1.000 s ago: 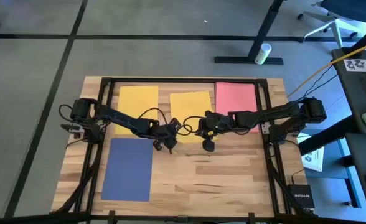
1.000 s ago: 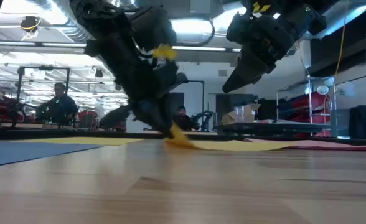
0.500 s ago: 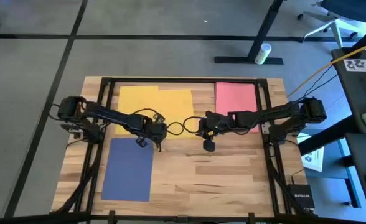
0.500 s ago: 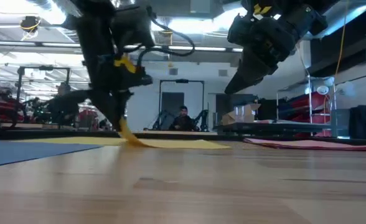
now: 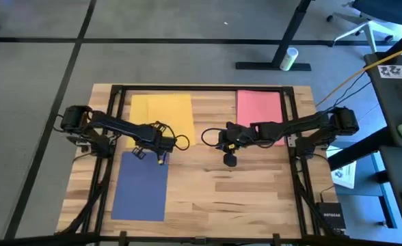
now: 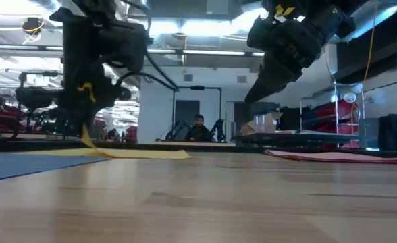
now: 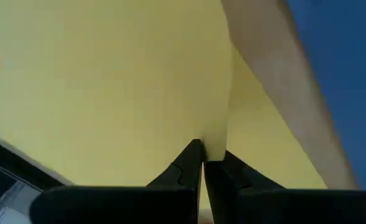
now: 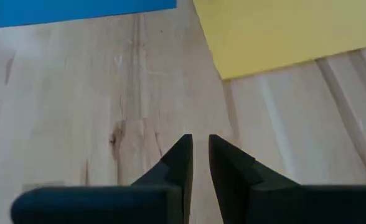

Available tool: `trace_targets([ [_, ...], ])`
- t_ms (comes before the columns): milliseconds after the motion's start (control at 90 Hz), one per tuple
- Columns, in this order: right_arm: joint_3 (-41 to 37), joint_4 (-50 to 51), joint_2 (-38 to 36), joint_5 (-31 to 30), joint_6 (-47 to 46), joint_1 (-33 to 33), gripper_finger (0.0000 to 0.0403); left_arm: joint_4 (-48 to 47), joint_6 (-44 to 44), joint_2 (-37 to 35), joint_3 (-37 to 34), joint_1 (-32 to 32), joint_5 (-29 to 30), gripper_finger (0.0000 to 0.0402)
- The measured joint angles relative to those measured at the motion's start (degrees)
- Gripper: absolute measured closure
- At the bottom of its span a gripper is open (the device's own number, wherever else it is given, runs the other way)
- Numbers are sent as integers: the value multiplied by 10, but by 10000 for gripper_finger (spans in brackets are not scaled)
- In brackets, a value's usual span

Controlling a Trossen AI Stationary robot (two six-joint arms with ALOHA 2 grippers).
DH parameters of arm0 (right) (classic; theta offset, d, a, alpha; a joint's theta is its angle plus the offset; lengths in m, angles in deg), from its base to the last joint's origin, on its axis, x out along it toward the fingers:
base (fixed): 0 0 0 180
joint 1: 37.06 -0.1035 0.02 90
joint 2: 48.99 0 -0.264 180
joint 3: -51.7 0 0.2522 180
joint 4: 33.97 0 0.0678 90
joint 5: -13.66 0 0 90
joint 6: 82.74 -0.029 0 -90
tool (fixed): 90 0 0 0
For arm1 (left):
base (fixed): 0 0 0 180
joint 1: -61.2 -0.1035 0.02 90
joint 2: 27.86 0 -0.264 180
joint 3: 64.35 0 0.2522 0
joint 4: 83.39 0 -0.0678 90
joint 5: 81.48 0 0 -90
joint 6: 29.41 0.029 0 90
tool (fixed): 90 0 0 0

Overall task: Organize paper
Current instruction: Stack the yellow paper on top of the yellow paper

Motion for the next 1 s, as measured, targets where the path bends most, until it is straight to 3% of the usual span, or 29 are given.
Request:
trace_targets([
  [544, 0, 9, 0, 0, 0, 0, 363, -50, 48, -24, -59, -12, 49, 401],
  [1000, 0, 8, 0, 0, 0, 0, 363, -185, -180, -40, -60, 9, 47, 401],
])
